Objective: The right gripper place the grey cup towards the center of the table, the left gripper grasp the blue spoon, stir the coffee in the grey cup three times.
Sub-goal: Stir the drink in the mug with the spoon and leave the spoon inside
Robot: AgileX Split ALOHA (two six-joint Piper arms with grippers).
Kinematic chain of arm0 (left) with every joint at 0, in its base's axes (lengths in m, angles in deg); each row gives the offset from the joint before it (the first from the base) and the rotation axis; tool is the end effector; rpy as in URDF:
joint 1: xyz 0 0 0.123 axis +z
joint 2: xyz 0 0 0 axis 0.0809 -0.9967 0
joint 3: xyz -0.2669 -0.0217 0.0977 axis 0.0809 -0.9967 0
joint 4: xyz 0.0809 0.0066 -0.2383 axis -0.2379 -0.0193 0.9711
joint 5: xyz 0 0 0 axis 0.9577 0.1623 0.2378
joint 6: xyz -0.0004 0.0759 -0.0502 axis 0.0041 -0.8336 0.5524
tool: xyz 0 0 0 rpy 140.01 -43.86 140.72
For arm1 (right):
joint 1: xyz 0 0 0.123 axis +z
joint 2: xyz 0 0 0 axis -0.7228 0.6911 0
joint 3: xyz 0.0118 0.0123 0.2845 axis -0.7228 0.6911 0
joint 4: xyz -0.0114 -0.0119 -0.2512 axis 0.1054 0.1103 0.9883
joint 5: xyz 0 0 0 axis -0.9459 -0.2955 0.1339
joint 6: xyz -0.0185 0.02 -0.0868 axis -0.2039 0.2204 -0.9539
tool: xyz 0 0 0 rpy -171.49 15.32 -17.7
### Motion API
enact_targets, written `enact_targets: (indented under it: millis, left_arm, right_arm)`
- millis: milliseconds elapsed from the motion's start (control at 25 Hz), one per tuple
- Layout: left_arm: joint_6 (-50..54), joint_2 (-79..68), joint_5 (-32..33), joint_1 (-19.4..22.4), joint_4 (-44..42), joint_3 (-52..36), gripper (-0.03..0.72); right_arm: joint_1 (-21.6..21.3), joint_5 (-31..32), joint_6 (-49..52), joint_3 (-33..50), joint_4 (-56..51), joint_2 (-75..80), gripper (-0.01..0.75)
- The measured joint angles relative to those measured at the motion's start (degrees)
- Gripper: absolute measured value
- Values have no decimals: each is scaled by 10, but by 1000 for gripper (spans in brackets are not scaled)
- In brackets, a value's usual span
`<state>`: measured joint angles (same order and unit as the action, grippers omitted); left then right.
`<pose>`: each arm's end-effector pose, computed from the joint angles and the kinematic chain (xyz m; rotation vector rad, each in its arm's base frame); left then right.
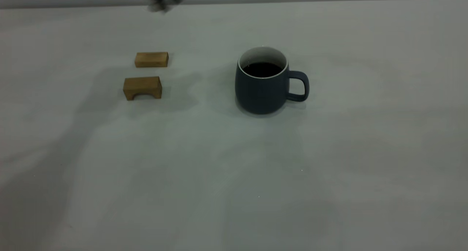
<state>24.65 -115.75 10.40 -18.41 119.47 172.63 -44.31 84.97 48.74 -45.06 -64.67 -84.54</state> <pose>0.4345 -0.1551 0.1825 0.9902 -2.6616 0.7620 -0.0025 0.0046 0.2634 -0.1566 2.1601 0.0293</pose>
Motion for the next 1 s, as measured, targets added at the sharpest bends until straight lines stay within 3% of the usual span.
enact_targets:
  millis: [120, 280, 560, 1000]
  left_arm:
    - [29, -2, 0, -1, 156, 2, 154]
    - [36, -13, 0, -23, 278, 2, 154]
    - [72, -77, -51, -69, 354, 2, 154]
    - [78, -164, -77, -74, 379, 2, 154]
  right_arm:
    - [0, 0, 0, 0, 0, 0, 591]
    - [0, 0, 0, 0, 0, 0, 591]
    - [0, 0, 0, 0, 0, 0, 591]
    - [0, 0, 0, 0, 0, 0, 591]
